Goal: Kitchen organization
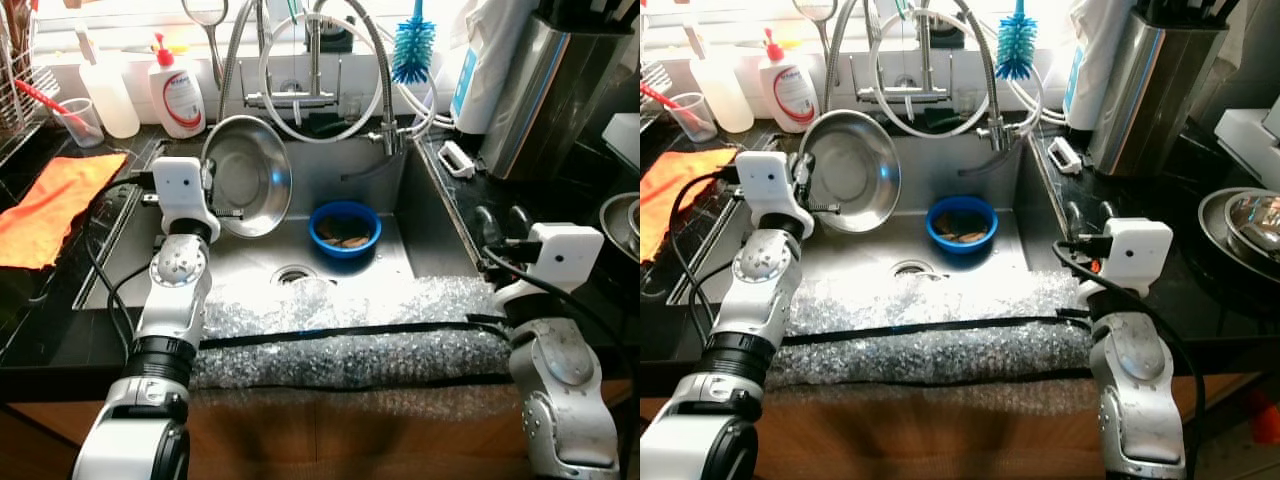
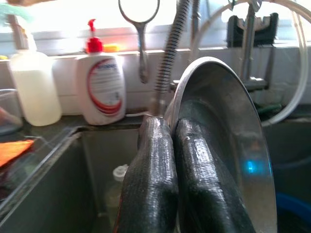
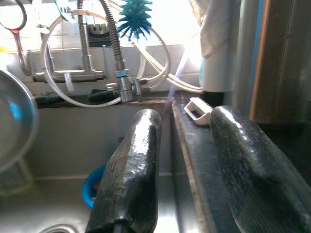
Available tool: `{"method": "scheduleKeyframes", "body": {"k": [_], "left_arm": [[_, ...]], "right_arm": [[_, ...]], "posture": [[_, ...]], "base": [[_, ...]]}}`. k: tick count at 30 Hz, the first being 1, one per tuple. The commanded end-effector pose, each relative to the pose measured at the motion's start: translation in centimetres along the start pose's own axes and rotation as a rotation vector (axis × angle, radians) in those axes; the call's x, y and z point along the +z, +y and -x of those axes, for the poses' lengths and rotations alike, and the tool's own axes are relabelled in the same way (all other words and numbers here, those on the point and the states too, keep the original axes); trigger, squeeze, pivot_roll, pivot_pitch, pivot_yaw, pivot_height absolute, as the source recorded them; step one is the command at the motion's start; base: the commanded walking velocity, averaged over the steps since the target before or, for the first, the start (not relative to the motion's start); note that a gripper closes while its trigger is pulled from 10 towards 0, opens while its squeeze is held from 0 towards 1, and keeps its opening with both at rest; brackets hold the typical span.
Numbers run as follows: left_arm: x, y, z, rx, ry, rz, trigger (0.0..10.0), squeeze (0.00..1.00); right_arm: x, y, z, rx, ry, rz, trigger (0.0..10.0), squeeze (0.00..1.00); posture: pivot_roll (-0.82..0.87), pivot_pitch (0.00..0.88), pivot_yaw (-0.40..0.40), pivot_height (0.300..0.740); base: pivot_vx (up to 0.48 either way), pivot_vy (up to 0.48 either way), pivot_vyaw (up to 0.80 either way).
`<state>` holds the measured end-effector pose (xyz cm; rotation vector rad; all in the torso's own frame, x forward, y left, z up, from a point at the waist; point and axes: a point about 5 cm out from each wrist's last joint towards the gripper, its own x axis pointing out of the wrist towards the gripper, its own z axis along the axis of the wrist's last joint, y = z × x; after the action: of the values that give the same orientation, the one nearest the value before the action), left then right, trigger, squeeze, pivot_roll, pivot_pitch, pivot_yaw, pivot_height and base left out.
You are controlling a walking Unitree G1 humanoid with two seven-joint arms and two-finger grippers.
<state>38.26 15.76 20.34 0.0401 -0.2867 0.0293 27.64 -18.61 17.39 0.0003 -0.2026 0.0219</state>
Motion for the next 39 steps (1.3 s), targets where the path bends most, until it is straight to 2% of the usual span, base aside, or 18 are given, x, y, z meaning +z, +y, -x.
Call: {"method": "scheduleKeyframes", "body": {"k": [1, 10, 13, 15, 16, 23, 29, 37, 38, 39], "left_arm": [[0.4, -0.8, -0.6, -0.036, -0.002, -0.027, 10.0, 0.00], [-1.2, -2.0, -1.3, -0.139, 0.151, -0.130, 10.0, 0.00], [-2.2, -2.3, -1.4, -0.177, 0.234, -0.159, 10.0, 0.00], [-2.8, -2.3, -1.3, -0.181, 0.287, -0.153, 10.0, 0.00], [-3.6, -2.3, -1.0, -0.186, 0.345, -0.148, 10.0, 0.00], [-4.7, -2.6, -0.5, -0.220, 0.415, -0.133, 10.0, 0.00], [-6.6, -3.3, 0.8, -0.279, 0.540, -0.125, 10.0, 0.00], [-7.1, -3.5, 1.2, -0.299, 0.580, -0.119, 10.0, 0.00], [-7.1, -3.5, 1.2, -0.304, 0.582, -0.118, 10.0, 0.02], [-7.1, -3.6, 1.2, -0.307, 0.583, -0.118, 10.0, 0.47]], "right_arm": [[0.7, 0.8, -0.2, 0.031, -0.024, -0.014, 10.0, 0.00], [0.9, 1.9, -0.4, 0.077, -0.024, -0.034, 10.0, 0.00], [0.9, 2.0, -0.4, 0.086, -0.022, -0.030, 10.0, 0.00], [0.9, 2.1, -0.4, 0.089, -0.021, -0.031, 10.0, 0.00], [0.8, 2.2, -0.4, 0.093, -0.020, -0.032, 10.0, 0.00], [0.8, 2.5, -0.4, 0.109, -0.015, -0.031, 10.0, 0.00], [0.8, 2.8, -0.5, 0.124, -0.012, -0.032, 10.0, 0.00], [0.8, 2.9, -0.6, 0.129, -0.012, -0.031, 10.0, 0.00], [0.8, 2.9, -0.6, 0.130, -0.012, -0.031, 10.0, 0.00], [0.8, 2.9, -0.6, 0.130, -0.013, -0.031, 10.0, 0.00]], "posture": [[-0.09, 0.000, 0.029, 0.740], [-0.09, 0.000, 0.030, 0.740], [-0.09, 0.000, 0.030, 0.740], [-0.09, 0.000, 0.030, 0.740], [-0.09, 0.000, 0.030, 0.740], [-0.10, 0.000, 0.031, 0.740], [-0.09, 0.000, 0.032, 0.740], [-0.10, 0.000, 0.032, 0.740], [-0.10, 0.000, 0.032, 0.740], [-0.10, 0.000, 0.032, 0.740]], "base": [[0.000, 0.000, 0.00], [0.000, 0.000, 0.00], [0.000, 0.000, 0.00], [0.000, 0.000, 0.00], [0.000, 0.000, 0.00], [0.000, 0.000, 0.00], [0.000, 0.000, 0.00], [0.000, 0.000, 0.00], [0.000, 0.000, 0.00], [0.000, 0.000, 0.00]]}}
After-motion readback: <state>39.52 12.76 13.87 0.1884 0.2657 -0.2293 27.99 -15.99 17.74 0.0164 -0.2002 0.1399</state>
